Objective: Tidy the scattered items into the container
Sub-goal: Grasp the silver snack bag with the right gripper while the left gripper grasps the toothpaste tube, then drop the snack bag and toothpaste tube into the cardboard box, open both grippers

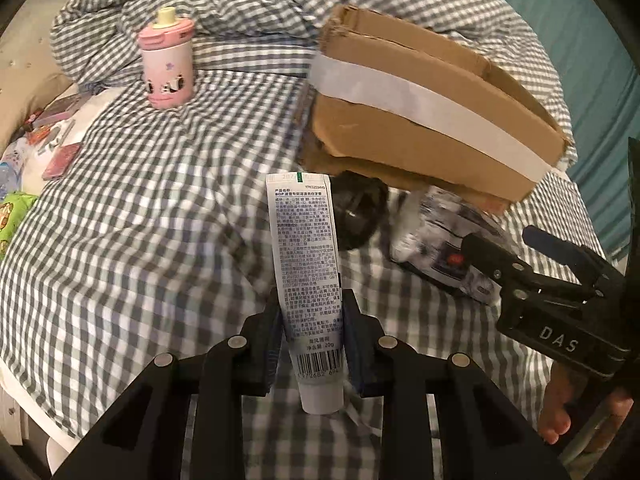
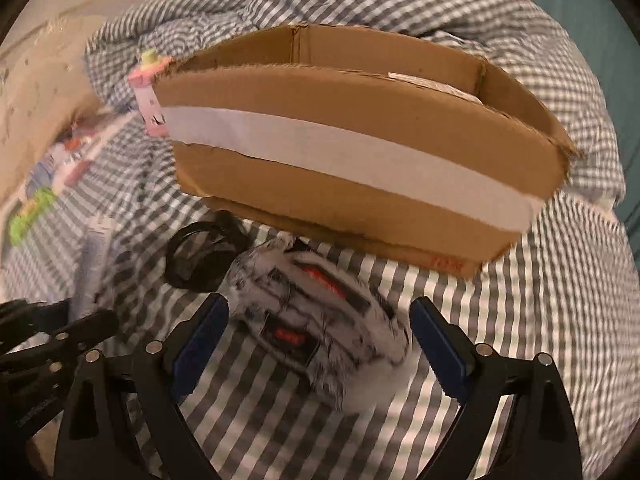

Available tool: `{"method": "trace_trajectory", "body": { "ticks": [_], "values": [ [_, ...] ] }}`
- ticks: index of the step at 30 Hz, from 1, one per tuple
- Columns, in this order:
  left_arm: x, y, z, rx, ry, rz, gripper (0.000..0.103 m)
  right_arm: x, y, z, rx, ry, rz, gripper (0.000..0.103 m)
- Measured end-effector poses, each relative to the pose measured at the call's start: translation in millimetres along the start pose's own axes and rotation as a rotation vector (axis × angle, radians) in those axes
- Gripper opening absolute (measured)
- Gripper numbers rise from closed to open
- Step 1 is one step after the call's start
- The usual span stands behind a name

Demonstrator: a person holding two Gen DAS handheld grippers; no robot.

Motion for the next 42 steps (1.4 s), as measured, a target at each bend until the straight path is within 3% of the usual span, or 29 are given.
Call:
{"method": "trace_trajectory", "body": {
  "ticks": [4,13,16,18,21,30,42],
  "values": [
    [7.1,-7.3,-0.4,-0.008,-0.012,-0.003,0.028,18.4,-6.9,0.9,-0.007,-0.060,-0.040,0.092],
    [25.2,-13.7,-2.9,-0.014,-0.032,-0.024,0.028,59.1,-13.9,21.9,-0.096,-0.150,0.083,0.091],
    [28.4,-15.8,-1.2,-0.016,-0.040,-0.025,0.028,55.3,-14.4,21.9,-0.104,-0.134,0.129,0.066],
    [29.3,-17.3,-0.9,-0.019,-0.043,-0.032,0.028,48.3,-9.0,18.6,-0.072,-0.118,0.155,0.043],
    [26.5,-18.1,-2.1,-0.013,-0.038,-0.045,0.028,26.5,1.6,9.1,0.003,-0.073,0.158,0.033],
    [-3.1,-10.2,-13.2,0.016,0.019,-0.053,0.028,-56.7,12.9,-0.8,0.097,0.042,0.120,0.033],
    [-63.0,14.7,-21.3,0.099,0.121,-0.063,0.028,-149.3,21.8,10.0,0.169,0.139,0.102,0.033]
  ]
}}
Point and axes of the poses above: each gripper's, at about its wrist camera, not at the fingertips, and x roughly the way its jaws point, y to its right, z to its underside, the point moved 6 cm from there along x, roughly the way its jaws point, and after that the axes turned 15 degrees about x, right-handed, at the moved point
